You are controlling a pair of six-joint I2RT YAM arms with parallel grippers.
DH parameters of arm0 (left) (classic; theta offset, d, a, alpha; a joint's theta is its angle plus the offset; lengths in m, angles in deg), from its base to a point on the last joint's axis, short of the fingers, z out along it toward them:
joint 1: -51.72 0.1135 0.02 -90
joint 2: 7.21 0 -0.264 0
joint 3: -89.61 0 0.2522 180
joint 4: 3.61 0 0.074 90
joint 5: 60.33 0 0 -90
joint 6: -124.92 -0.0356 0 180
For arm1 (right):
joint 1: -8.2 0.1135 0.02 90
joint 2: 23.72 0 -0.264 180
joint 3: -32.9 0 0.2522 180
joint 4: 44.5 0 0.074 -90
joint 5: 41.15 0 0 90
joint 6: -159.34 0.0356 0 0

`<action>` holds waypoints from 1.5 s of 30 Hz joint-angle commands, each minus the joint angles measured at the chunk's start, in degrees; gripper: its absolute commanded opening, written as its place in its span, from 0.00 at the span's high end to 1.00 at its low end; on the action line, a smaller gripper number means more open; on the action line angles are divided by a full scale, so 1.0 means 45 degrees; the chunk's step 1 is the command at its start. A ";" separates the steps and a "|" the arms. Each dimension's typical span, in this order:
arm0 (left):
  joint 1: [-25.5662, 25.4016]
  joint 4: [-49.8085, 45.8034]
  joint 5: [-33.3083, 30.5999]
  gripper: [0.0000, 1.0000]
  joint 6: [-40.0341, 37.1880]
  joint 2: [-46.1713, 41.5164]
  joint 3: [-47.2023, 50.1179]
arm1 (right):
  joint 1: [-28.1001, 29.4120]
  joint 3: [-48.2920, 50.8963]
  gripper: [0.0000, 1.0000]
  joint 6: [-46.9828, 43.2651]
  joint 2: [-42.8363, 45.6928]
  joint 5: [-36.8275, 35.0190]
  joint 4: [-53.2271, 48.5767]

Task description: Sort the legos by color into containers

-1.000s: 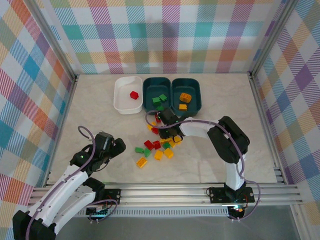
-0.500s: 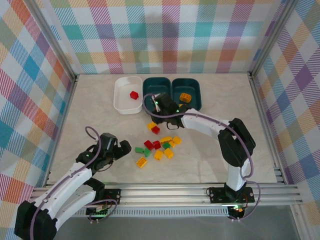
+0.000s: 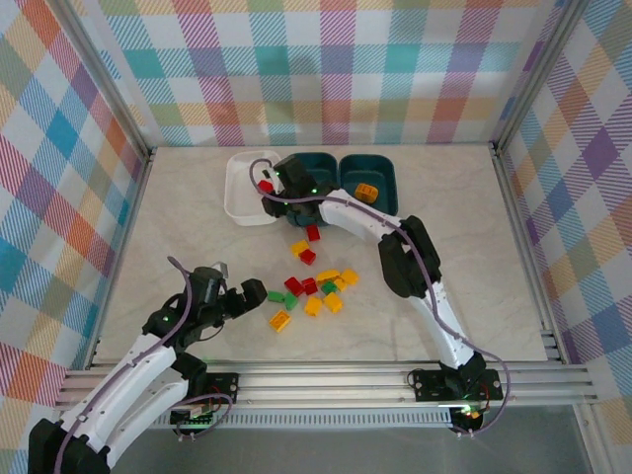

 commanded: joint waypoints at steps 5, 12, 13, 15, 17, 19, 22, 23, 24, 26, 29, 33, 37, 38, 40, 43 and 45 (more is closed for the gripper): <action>0.0129 -0.0226 0.0480 0.00 0.0045 -0.0385 0.0180 | -0.0138 -0.2940 0.65 -0.0157 -0.1531 0.0300 -0.1712; 0.0129 -0.1145 0.0248 0.00 0.0047 -0.0464 -0.0181 | -0.0147 -0.4125 0.47 -0.0066 -0.1908 -0.0119 -0.2547; 0.0129 -0.1349 0.0114 0.00 0.0039 -0.0399 -0.0308 | -0.0147 -0.3666 0.47 -0.0050 -0.1504 -0.0166 -0.2325; 0.0129 -0.1723 -0.0165 0.00 -0.0076 -0.0044 -0.0566 | -0.0142 -0.2261 0.47 -0.0018 -0.0437 -0.0187 -0.1651; 0.0076 -0.1925 -0.0392 0.04 -0.0344 0.0721 -0.0958 | -0.0142 -0.0230 0.47 0.0030 0.1017 -0.0211 -0.0737; -0.0138 -0.1986 -0.0640 0.09 -0.0691 0.1730 -0.1430 | -0.0147 0.1737 0.47 0.0065 0.2423 -0.0420 0.0055; -0.1079 -0.2065 -0.1686 0.17 -0.1043 0.3457 -0.2329 | -0.0183 0.4719 0.47 0.0258 0.4486 -0.0938 0.0921; -0.1519 -0.2035 -0.2091 0.19 -0.1169 0.3974 -0.2681 | -0.0215 0.5729 0.47 0.0353 0.5102 -0.1053 0.1177; -0.1904 -0.2024 -0.2411 0.20 -0.1279 0.4509 -0.2938 | -0.0258 0.6574 0.47 0.0435 0.5717 -0.1143 0.1399; -0.2681 -0.2133 -0.3266 0.24 -0.1584 0.5592 -0.3577 | -0.0351 0.8249 0.47 0.0595 0.6797 -0.1366 0.1602; -0.3205 -0.2394 -0.3748 0.33 -0.1958 0.6835 -0.4345 | -0.0525 1.0309 0.46 0.0826 0.8061 -0.1573 0.1671; -0.3581 -0.3016 -0.4394 0.40 -0.2124 0.7293 -0.4857 | -0.0634 1.2230 0.46 0.0977 0.9501 -0.1655 0.1670; -0.3604 -0.2611 -0.3463 0.20 -0.1162 0.7155 -0.5243 | -0.0694 1.3382 0.46 0.1094 1.0256 -0.1817 0.1785; -0.3601 -0.2555 -0.3428 0.16 -0.0051 0.7150 -0.5318 | -0.0711 1.3657 0.46 0.1057 1.0363 -0.1914 0.1938; -0.3600 -0.2621 -0.3345 0.16 0.2263 0.7209 -0.5389 | -0.0723 1.4018 0.46 0.1018 1.0422 -0.2275 0.2068; -0.3597 -0.1839 -0.2348 0.17 0.6298 0.7216 -0.4533 | -0.0728 1.4490 0.46 0.1212 1.0569 -0.2689 0.2308; -0.3630 -0.0527 -0.1689 0.19 0.8577 0.7121 -0.3804 | -0.0800 1.4752 0.46 0.1370 1.0655 -0.2749 0.2581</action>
